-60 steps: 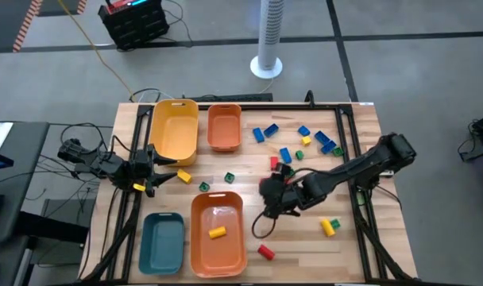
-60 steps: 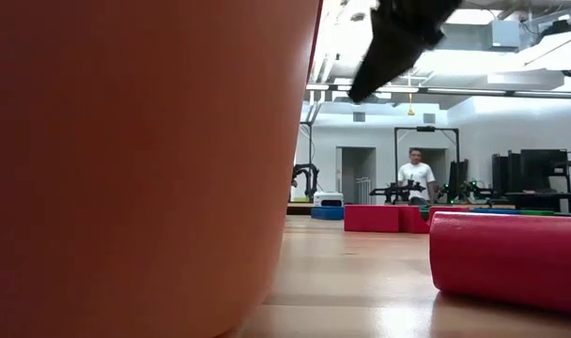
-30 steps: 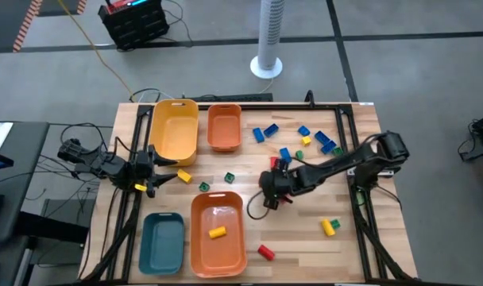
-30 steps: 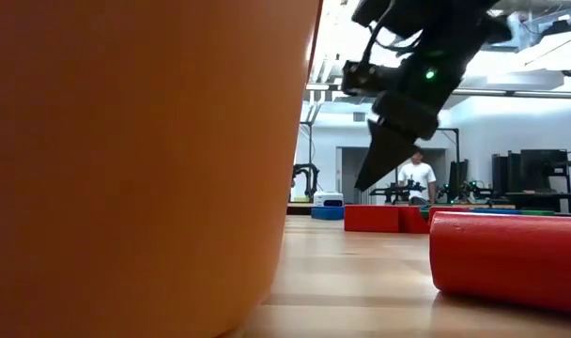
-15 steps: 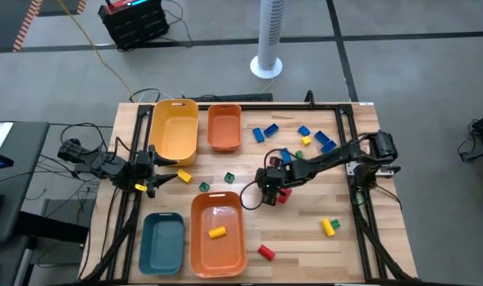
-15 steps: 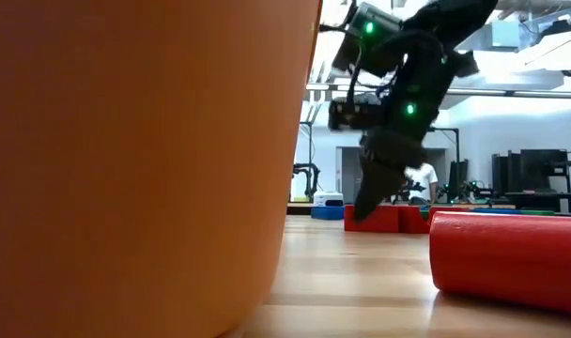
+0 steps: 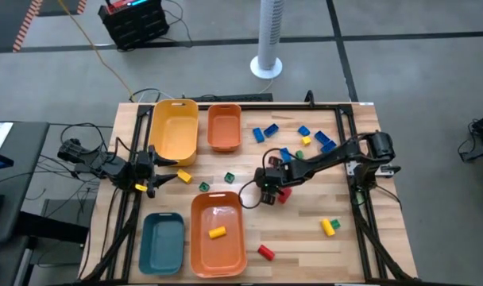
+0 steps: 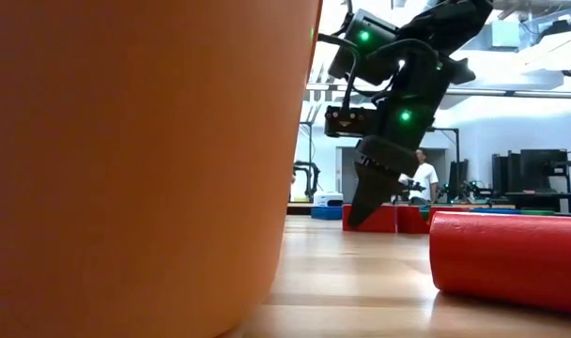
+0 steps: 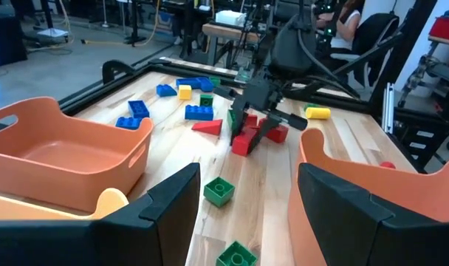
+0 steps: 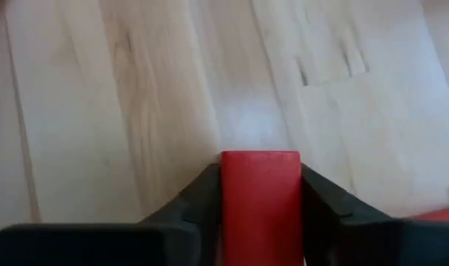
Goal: Sort blocks
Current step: Put the red block into the top orange bin
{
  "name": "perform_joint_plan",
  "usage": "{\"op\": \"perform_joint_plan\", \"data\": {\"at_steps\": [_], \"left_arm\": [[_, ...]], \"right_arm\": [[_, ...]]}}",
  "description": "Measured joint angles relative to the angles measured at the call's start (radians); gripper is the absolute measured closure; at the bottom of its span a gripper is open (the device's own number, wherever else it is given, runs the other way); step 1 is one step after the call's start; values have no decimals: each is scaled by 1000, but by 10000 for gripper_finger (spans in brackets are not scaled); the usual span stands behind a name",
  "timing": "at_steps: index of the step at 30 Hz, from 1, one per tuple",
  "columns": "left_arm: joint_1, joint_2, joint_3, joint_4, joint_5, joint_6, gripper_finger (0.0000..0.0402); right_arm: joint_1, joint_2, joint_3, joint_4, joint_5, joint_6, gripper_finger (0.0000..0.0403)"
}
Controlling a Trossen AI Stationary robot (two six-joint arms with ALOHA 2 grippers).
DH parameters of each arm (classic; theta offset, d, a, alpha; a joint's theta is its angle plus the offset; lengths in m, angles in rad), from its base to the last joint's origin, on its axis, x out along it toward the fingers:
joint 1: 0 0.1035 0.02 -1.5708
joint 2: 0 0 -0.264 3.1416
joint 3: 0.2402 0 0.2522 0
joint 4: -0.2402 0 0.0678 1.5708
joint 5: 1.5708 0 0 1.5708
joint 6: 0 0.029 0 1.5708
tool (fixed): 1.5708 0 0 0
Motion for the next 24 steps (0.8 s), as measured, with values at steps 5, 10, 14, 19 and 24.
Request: {"op": "perform_joint_plan", "data": {"at_steps": [5,10,14,19,24], "left_arm": [[0,0,0,1,0,0,178],[0,0,0,2,0,0,178],[0,0,0,6,-1,0,178],[0,0,0,6,-1,0,178],[0,0,0,6,-1,0,178]], "right_arm": [[-21,-6,-1,44,-9,-13,289],[-52,-49,-1,146,-27,-48,289],[-99,-106,-1,221,-28,-105,289],[-194,-155,13,321,-93,-179,289],[-285,-128,102,348,-158,-255,289]]}}
